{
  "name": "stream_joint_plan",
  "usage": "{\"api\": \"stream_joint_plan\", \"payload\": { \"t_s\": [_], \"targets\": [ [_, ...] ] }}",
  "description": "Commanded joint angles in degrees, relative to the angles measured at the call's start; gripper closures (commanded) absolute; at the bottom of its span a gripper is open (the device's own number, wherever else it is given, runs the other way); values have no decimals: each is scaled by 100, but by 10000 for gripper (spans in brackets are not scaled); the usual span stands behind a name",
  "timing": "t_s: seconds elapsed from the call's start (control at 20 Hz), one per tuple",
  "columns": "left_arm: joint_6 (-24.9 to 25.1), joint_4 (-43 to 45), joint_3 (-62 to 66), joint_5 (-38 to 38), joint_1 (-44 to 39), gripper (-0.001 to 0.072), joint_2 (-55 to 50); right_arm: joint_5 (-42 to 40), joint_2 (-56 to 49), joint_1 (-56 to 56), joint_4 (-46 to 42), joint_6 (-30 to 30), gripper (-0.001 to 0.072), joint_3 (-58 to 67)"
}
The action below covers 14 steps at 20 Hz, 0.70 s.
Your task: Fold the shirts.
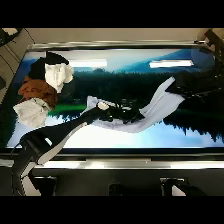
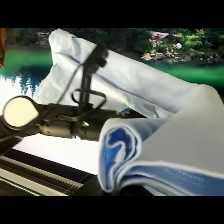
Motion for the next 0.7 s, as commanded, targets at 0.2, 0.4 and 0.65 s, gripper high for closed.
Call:
{"api": "stream_joint_plan", "payload": {
  "t_s": [0.2, 0.4, 0.65],
  "targets": [
    [-647, 3132, 66, -629, 1606, 685, 2122, -785, -605, 190, 763, -39, 669, 4],
    [-868, 4157, 66, -1047, 3058, 684, 3491, -1805, -1106, 1475, 748, -37, 669, 4],
    [-866, 4175, 66, -1451, 4422, 683, 4721, -3185, -2393, 3077, 796, 201, 669, 4]
  ]
}}
